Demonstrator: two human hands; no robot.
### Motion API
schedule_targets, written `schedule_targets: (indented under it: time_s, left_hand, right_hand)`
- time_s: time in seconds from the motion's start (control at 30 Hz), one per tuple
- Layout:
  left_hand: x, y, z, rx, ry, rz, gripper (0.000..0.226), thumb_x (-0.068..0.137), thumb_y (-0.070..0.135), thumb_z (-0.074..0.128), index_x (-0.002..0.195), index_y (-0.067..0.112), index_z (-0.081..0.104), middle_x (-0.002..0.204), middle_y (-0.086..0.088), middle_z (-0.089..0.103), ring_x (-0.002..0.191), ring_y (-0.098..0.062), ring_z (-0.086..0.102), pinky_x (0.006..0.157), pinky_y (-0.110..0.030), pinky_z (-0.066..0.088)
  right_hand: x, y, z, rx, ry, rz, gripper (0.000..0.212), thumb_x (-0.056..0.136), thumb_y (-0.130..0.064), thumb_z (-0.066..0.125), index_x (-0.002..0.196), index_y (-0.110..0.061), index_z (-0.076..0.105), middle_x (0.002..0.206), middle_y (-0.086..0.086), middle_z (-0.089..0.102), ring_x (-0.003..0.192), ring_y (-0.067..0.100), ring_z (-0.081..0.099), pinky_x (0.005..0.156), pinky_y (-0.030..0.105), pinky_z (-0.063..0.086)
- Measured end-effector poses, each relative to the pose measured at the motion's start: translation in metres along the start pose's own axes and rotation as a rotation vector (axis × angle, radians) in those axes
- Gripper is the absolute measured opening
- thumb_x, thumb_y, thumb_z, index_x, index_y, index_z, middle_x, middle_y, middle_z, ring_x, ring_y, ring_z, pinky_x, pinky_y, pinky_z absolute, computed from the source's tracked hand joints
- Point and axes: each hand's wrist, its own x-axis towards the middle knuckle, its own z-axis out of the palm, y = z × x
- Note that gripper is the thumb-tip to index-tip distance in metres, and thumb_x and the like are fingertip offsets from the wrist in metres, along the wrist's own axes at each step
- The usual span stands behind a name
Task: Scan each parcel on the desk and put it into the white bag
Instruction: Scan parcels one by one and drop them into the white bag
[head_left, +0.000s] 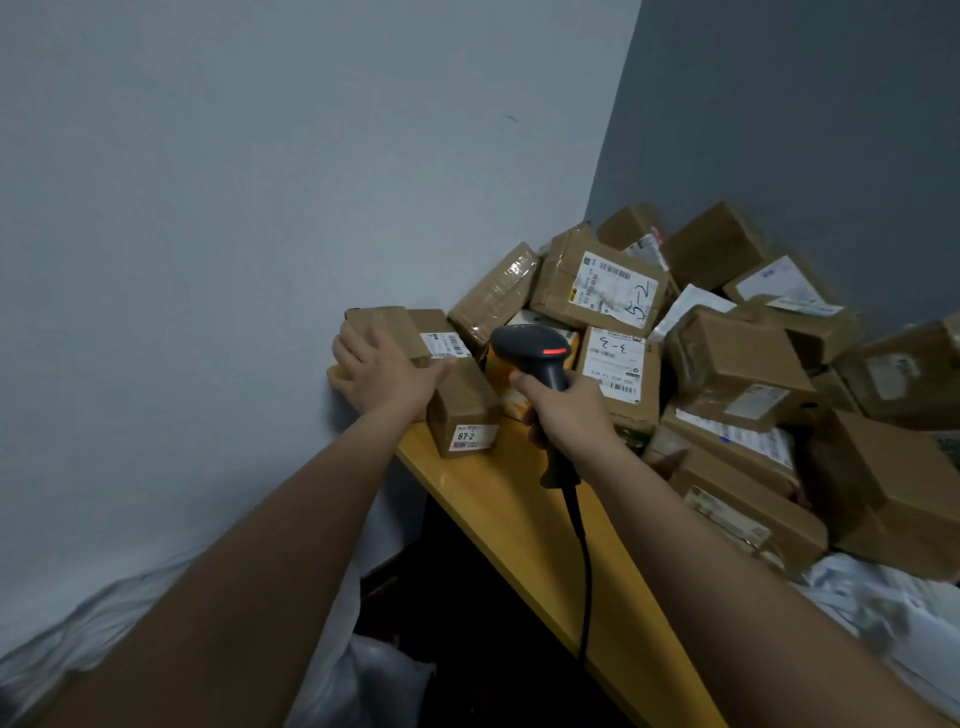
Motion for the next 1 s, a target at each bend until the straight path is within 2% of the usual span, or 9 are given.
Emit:
schedule_targets:
  time_s: [0.2, 0.37, 0.5, 0.7, 0.83, 0.93, 1.0]
  left_hand:
    - [0.012, -0.007, 0.013, -0.018, 0.001, -0.070, 0.104, 0.069, 0.068, 0.070, 0.143, 0.012, 0.023, 0.152, -0.016, 0.015, 0.138, -0.035, 0.018, 0.109, -0.054, 0.029]
    - [0.011, -0.012, 0.005, -0.129, 0.014, -0.124, 0.089, 0.076, 0.059, 0.068, 0.138, 0.009, 0.027, 0.140, -0.017, 0.027, 0.126, -0.034, 0.029, 0.097, -0.044, 0.041]
    - [-0.001, -0.024, -0.019, -0.257, 0.069, -0.130, 0.088, 0.078, 0.051, 0.069, 0.142, 0.011, 0.023, 0.141, -0.016, 0.026, 0.127, -0.034, 0.027, 0.094, -0.042, 0.041]
    - [-0.032, -0.043, -0.074, -0.527, 0.078, -0.093, 0.083, 0.080, 0.042, 0.069, 0.145, 0.018, 0.023, 0.146, -0.009, 0.022, 0.133, -0.030, 0.023, 0.102, -0.042, 0.035]
    - [-0.053, -0.048, -0.104, -0.719, -0.025, -0.060, 0.069, 0.082, 0.042, 0.065, 0.138, 0.023, 0.030, 0.139, -0.007, 0.031, 0.126, -0.028, 0.039, 0.104, -0.042, 0.041]
    - [-0.073, -0.044, -0.123, -0.913, -0.161, -0.030, 0.071, 0.074, 0.048, 0.064, 0.135, 0.026, 0.033, 0.138, -0.005, 0.040, 0.116, -0.020, 0.050, 0.103, -0.043, 0.045]
    - [-0.088, -0.038, -0.129, -0.976, -0.242, -0.001, 0.060, 0.085, 0.040, 0.060, 0.135, 0.024, 0.033, 0.135, -0.005, 0.047, 0.108, -0.015, 0.053, 0.100, -0.042, 0.046]
  right_hand:
    - [0.011, 0.005, 0.010, -0.017, -0.011, -0.007, 0.019, 0.092, -0.029, 0.066, 0.090, -0.012, 0.058, 0.066, 0.008, 0.058, 0.052, 0.019, 0.055, 0.053, 0.030, 0.047]
    - [0.005, 0.007, 0.005, -0.024, -0.007, -0.001, 0.019, 0.092, -0.029, 0.066, 0.092, -0.012, 0.058, 0.068, 0.009, 0.058, 0.053, 0.020, 0.056, 0.052, 0.030, 0.048]
    - [-0.007, 0.004, 0.000, -0.027, -0.013, -0.010, 0.022, 0.091, -0.029, 0.067, 0.093, -0.009, 0.058, 0.069, 0.011, 0.059, 0.052, 0.019, 0.055, 0.051, 0.029, 0.048]
    - [-0.040, -0.012, -0.009, -0.020, -0.024, -0.051, 0.020, 0.092, -0.030, 0.066, 0.092, -0.012, 0.058, 0.072, 0.010, 0.060, 0.056, 0.019, 0.057, 0.051, 0.028, 0.048]
    - [-0.069, -0.023, -0.023, 0.019, -0.011, -0.054, 0.021, 0.092, -0.028, 0.067, 0.093, -0.008, 0.059, 0.070, 0.010, 0.060, 0.052, 0.018, 0.056, 0.050, 0.028, 0.047]
    - [-0.092, -0.032, -0.040, 0.087, 0.031, -0.058, 0.023, 0.091, -0.026, 0.067, 0.091, -0.005, 0.059, 0.065, 0.010, 0.058, 0.049, 0.018, 0.054, 0.051, 0.031, 0.046]
    - [-0.108, -0.038, -0.053, 0.125, 0.056, -0.070, 0.019, 0.092, -0.025, 0.066, 0.090, -0.008, 0.059, 0.066, 0.009, 0.057, 0.052, 0.018, 0.054, 0.053, 0.031, 0.046]
